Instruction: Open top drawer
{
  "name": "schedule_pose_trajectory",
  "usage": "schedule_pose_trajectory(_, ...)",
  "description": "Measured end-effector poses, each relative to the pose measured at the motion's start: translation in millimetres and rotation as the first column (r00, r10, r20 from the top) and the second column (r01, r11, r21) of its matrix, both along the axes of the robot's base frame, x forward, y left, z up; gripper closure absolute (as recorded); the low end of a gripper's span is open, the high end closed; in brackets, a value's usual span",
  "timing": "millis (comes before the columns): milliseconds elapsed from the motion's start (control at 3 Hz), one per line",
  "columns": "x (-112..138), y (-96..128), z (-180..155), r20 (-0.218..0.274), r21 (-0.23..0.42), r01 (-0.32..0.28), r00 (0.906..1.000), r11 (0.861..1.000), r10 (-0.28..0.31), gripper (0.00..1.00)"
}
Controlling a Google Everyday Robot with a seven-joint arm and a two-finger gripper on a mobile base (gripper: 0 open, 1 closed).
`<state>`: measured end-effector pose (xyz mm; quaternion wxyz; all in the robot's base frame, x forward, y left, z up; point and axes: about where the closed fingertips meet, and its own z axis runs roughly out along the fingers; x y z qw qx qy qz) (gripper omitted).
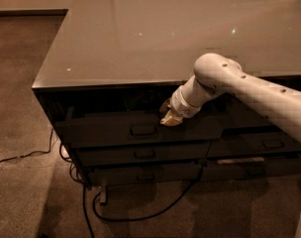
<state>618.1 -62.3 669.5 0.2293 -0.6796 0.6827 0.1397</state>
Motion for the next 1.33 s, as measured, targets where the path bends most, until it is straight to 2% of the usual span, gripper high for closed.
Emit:
schedule_pose_trajectory(333,0.0,0.0,0.1,0.000,0.000,0.000,1.0000,1.000,0.000,0.82)
schedule_pose_trajectory(1000,0.0,0.1,0.0,0.000,0.000,0.000,1.0000,1.000,0.000,0.36)
schedule_pose_trajectory(1333,0.6,9.2,1.5,0.014,0.000,-0.033,0.9994,0.999,0.033,0.10)
